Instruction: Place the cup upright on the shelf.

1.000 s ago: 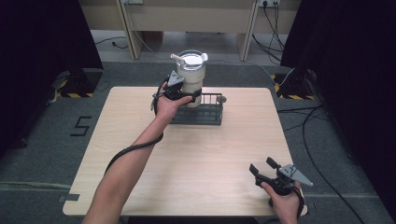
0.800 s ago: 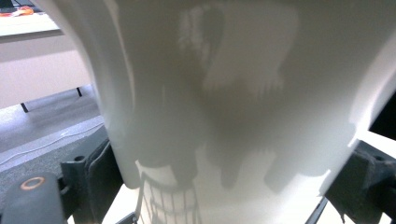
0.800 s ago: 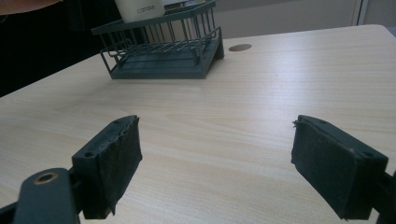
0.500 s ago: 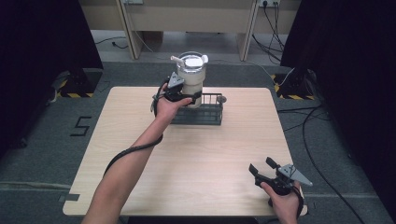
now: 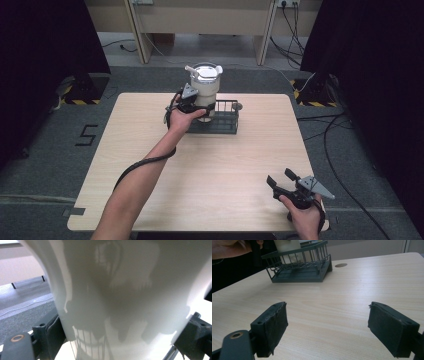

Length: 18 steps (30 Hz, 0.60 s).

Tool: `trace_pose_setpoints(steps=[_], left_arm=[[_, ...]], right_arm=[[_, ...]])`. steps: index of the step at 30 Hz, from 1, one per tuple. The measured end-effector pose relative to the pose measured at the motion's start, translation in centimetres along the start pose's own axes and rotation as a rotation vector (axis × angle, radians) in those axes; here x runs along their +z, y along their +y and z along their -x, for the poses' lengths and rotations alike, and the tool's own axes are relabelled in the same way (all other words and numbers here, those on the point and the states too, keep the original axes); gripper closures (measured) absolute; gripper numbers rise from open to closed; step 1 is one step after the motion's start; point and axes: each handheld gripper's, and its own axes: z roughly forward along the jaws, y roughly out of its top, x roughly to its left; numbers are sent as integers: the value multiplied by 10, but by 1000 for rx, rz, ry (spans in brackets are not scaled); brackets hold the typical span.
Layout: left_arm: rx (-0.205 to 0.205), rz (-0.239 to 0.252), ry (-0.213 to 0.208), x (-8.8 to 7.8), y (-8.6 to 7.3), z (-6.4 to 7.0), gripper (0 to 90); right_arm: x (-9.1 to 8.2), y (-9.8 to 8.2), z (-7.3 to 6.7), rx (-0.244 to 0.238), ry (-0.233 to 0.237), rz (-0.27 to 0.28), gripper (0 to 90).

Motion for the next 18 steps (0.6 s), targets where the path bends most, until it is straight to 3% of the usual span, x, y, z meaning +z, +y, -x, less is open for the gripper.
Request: trace_pose_setpoints(steps=[18], left_arm=[[-2, -21, 3, 6, -9, 0, 106]], right_arm=[[0, 0, 0, 2, 3, -1, 164]])
